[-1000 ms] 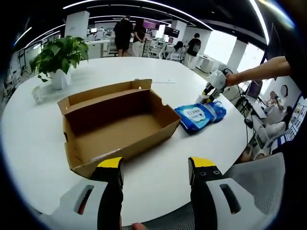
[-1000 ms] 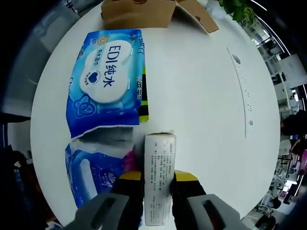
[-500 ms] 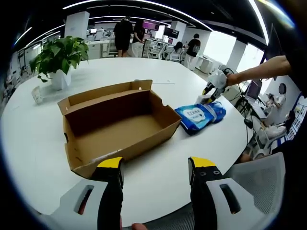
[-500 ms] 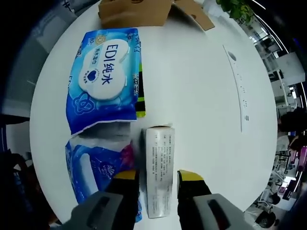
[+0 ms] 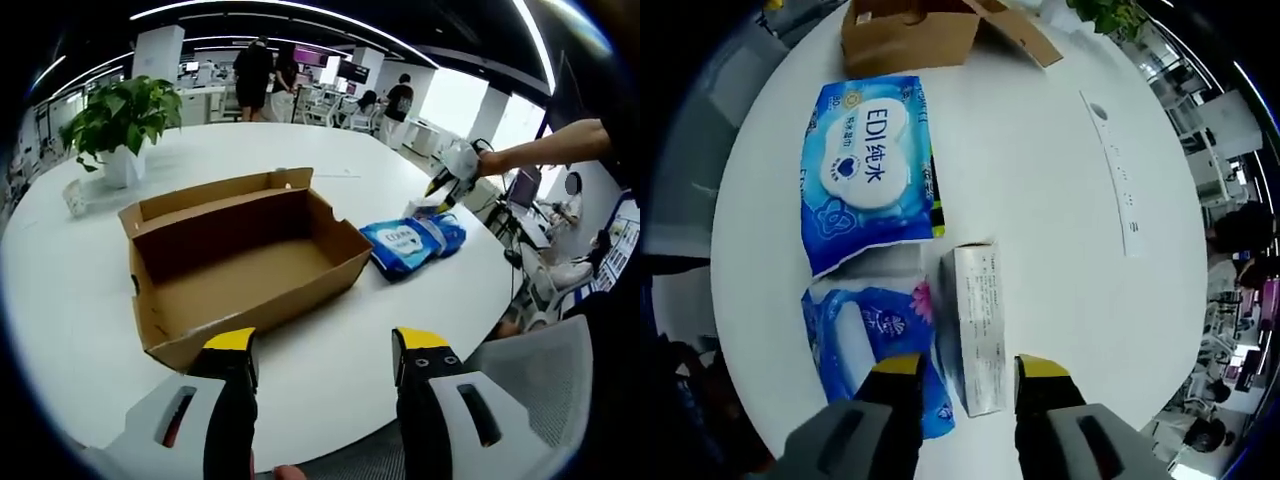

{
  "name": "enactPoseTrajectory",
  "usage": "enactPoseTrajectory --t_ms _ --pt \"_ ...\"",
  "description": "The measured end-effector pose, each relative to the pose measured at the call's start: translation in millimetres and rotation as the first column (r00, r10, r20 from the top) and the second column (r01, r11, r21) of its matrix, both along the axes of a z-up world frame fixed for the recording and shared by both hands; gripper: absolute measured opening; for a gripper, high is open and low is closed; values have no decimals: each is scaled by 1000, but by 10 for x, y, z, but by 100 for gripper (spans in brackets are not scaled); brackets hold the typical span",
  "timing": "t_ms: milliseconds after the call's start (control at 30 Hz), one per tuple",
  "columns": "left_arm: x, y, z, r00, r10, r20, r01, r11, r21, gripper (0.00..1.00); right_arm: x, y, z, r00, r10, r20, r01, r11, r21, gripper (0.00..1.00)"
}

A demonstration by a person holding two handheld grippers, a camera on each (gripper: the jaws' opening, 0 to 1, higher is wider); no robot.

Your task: Operate the shoe box by opening the lid, removing the specified soft item, and placing it in the target area until the item is outside and the box remains undamaged.

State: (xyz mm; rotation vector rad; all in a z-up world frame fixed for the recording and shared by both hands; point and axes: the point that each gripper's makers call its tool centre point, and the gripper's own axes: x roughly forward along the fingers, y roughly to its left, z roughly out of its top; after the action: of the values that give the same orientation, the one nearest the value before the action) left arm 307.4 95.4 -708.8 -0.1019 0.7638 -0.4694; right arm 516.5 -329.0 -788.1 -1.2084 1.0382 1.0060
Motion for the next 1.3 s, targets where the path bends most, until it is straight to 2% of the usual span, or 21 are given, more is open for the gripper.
enactPoseTrajectory --t_ms 200,300,367,433,667,767,800,833,867,900,1033,1067,1133,1300 --pt "-45 41 -12 1000 3 4 -2 1000 -9 54 -16 11 150 995 -94 32 92 994 59 32" --pt "-64 55 -12 1000 2 7 -2 1000 -20 54 -43 68 219 986 -165 37 160 980 118 32" --pt "-68 69 -5 1000 3 9 -3 1000 -23 54 -50 83 243 982 -182 41 176 976 132 32" --pt "-71 85 12 1000 1 15 -1 1000 -26 54 -71 139 274 972 -233 41 223 959 175 32" --pt "-59 173 38 1000 -5 25 6 999 -36 54 -120 307 338 947 -319 38 297 915 271 33" --pt "-55 212 52 1000 -6 30 7 999 -42 54 -172 421 344 924 -382 16 356 875 328 33" --pt "-53 228 56 999 -7 31 9 999 -42 54 -185 461 346 913 -409 3 381 854 353 33" --pt "-53 241 57 999 -8 31 10 999 -42 54 -212 544 340 901 -433 -27 408 824 393 33" --pt "-52 262 58 999 -8 33 10 999 -45 54 -220 579 342 897 -440 -32 413 812 412 34" --pt "-53 276 60 999 -9 33 10 999 -46 54 -228 614 342 886 -463 -32 430 793 432 34" --pt "-46 373 65 999 -6 38 7 999 -48 54 -314 736 307 873 -483 -68 457 761 460 34" --pt "-46 396 65 999 -3 38 5 999 -49 54 -342 829 308 861 -498 -102 479 729 489 34" --pt "-48 446 64 999 4 40 -1 999 -52 54 -379 990 349 852 -508 -128 491 688 534 36" --pt "-92 535 62 999 12 39 -10 998 -59 54 -370 1332 436 842 -516 -157 498 633 593 36"
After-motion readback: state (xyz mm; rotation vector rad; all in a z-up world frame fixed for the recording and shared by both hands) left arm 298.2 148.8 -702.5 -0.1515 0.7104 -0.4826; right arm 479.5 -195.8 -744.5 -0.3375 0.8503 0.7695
